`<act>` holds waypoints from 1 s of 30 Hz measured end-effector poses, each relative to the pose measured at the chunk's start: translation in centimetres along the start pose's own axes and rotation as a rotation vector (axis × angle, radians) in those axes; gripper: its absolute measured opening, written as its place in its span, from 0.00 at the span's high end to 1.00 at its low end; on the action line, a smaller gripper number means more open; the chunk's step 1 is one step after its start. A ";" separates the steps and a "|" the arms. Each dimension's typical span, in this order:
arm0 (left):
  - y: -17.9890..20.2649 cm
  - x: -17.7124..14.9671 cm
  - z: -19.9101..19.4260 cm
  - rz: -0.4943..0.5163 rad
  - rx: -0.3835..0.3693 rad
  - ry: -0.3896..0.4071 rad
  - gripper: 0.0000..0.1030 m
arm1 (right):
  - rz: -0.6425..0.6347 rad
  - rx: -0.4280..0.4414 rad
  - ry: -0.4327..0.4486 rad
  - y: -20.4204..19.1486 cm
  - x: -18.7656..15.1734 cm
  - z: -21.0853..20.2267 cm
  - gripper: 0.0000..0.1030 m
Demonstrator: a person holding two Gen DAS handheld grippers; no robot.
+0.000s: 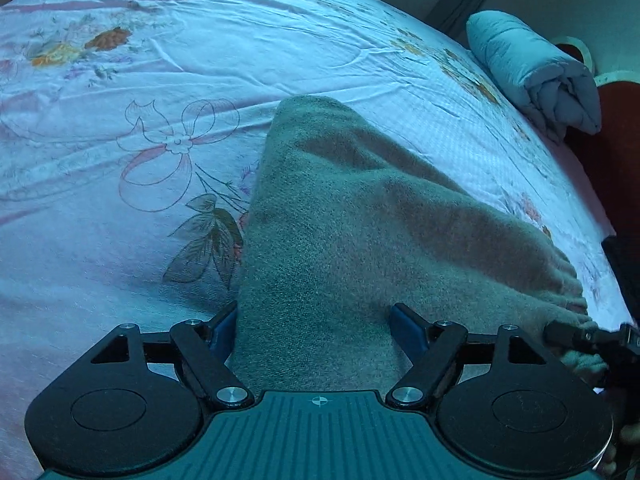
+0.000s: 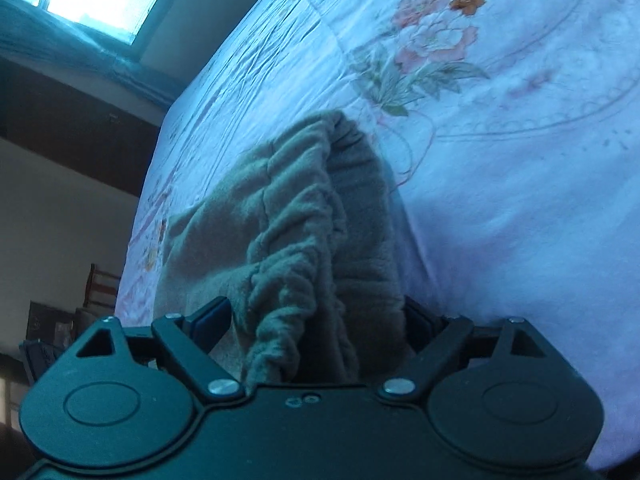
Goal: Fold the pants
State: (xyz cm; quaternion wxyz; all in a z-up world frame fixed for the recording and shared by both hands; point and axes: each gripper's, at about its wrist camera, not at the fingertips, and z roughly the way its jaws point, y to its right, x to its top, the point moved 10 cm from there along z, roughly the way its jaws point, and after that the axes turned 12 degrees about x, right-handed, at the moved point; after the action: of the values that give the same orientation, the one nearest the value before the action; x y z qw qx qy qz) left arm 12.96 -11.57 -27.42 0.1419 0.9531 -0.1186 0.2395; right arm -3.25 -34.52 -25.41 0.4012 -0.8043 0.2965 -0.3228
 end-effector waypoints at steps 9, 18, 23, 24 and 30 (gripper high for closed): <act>1.8 0.7 -2.7 0.090 0.118 0.127 0.66 | -0.105 -0.049 0.025 -1.4 -0.9 -0.7 0.58; 3.7 4.3 -7.3 0.071 0.077 0.276 0.76 | -0.211 0.019 0.116 -6.8 1.0 -2.6 0.63; 5.0 8.4 -8.2 0.058 0.052 0.337 0.76 | -0.245 0.058 0.150 -9.0 3.8 -2.7 0.63; 5.2 9.3 -8.0 0.053 0.052 0.345 0.76 | -0.247 0.063 0.160 -9.4 4.5 -2.5 0.63; 6.1 15.7 -6.1 0.002 0.029 0.384 0.77 | -0.256 0.088 0.211 -10.7 9.1 -0.9 0.63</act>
State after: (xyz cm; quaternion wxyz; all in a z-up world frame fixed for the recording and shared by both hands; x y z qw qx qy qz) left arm 22.06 -17.70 -13.25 0.1480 0.8918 -0.0869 0.4185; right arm 4.01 -36.25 -13.50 0.3584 -0.7787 0.2179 -0.4666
